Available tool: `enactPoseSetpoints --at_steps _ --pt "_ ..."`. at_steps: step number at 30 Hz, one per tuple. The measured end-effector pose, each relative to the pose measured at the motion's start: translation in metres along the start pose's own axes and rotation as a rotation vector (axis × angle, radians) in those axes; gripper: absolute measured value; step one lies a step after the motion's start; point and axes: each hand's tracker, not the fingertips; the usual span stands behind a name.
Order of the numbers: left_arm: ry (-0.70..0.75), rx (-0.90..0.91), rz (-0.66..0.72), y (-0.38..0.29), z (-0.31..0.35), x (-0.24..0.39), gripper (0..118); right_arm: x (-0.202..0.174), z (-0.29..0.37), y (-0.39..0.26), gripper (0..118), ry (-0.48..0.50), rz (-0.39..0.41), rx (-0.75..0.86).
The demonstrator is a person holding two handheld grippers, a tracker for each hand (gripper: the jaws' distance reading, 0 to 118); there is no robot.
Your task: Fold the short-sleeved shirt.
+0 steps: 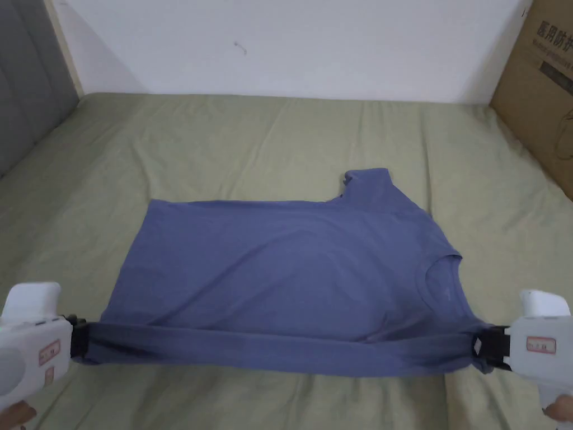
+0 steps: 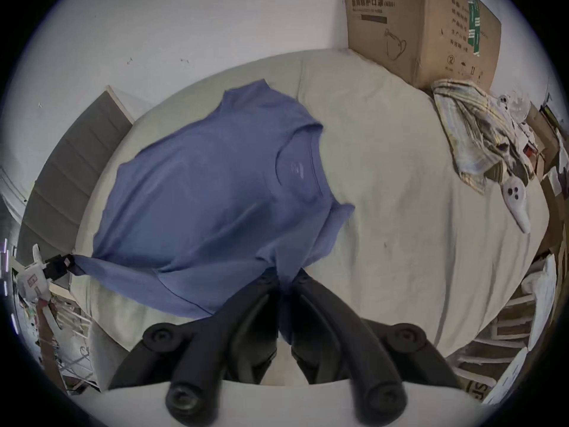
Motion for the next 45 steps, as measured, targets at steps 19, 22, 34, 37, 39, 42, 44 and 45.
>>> enactPoseSetpoints --at_steps 19,22,34,37,39,42,44,45 --pt "0.06 -0.086 -0.034 0.062 -0.094 0.009 88 -0.015 -0.08 0.091 70 -0.093 0.037 -0.091" --pt "0.053 -0.059 -0.027 0.052 -0.073 0.007 88 -0.008 -0.058 0.077 70 -0.091 -0.002 -0.042" --pt "-0.084 -0.068 0.022 -0.028 -0.02 0.017 0 -0.003 -0.027 -0.027 0 -0.07 0.004 -0.035" --pt "-0.052 -0.075 0.035 -0.022 -0.014 0.019 43 -0.006 -0.031 -0.039 0 -0.053 -0.019 -0.046" --pt "-0.05 -0.082 0.054 -0.017 -0.021 0.015 71 -0.007 -0.033 -0.042 0 -0.041 -0.027 -0.055" --pt "-0.034 -0.105 0.083 -0.011 -0.048 0.003 84 -0.009 -0.039 -0.043 0 -0.06 -0.005 -0.069" --pt "-0.013 -0.129 0.145 -0.008 -0.066 -0.002 84 -0.01 -0.043 -0.044 0 -0.062 -0.003 -0.073" --pt "-0.047 -0.153 0.168 -0.009 -0.077 -0.004 83 -0.009 -0.044 -0.044 0 -0.055 -0.006 -0.079"
